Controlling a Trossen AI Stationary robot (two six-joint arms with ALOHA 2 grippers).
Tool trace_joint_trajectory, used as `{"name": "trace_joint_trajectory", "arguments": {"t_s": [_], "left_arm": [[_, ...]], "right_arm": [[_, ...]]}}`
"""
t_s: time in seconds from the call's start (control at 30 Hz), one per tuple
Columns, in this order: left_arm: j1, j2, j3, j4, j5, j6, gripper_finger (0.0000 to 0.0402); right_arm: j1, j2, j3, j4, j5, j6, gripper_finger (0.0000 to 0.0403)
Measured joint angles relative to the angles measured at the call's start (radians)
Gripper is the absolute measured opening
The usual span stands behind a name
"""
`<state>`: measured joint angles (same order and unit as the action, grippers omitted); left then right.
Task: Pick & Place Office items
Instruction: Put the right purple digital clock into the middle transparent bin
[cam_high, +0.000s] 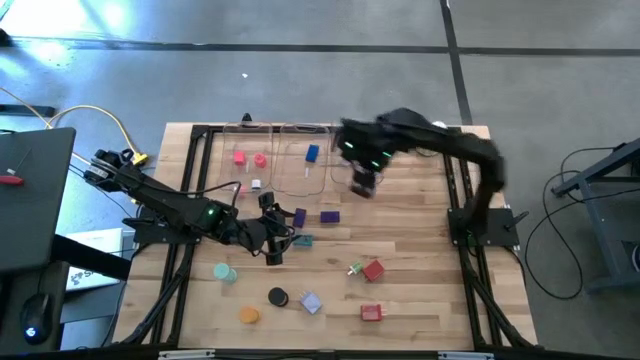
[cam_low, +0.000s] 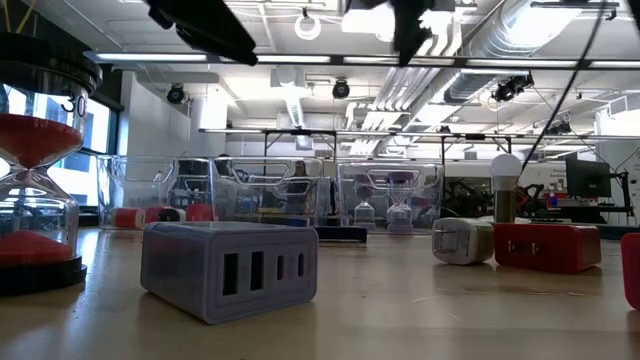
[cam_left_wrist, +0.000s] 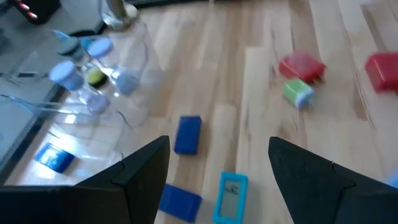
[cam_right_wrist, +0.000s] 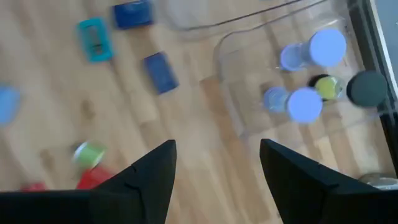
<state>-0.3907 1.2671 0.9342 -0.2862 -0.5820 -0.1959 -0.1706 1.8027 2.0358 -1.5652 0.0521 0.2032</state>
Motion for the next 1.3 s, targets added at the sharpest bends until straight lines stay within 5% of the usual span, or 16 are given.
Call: {"name": "trace_joint_trajectory", "arguments": {"t_s": [0.17,0.37,0.67,0.8,1.3], "left_arm": [[-0.012,0.0,-0.008,-0.006,0.02,0.0,0.0264],[-0.013,0.0,-0.009,-0.007,0.05,-0.01,0.0264],[-0.028,0.0,-0.009,-0.006,0.101,-0.038,0.0264],[-0.027,0.0,-0.009,-0.005,0.101,-0.041,0.0264],[-0.021,0.006,-0.009,-0.003,0.097,-0.044,0.0264]], "right_arm": [[0.161,-0.23,-0.244,0.124,0.142,0.138,0.0222],[0.325,-0.491,-0.654,0.506,0.283,0.186,0.0222],[0.411,-0.594,-1.223,1.331,0.209,0.049,0.0222],[0.412,-0.541,-1.315,1.533,0.152,-0.012,0.0222],[0.391,-0.396,-1.336,1.653,0.153,-0.05,0.0227]]}}
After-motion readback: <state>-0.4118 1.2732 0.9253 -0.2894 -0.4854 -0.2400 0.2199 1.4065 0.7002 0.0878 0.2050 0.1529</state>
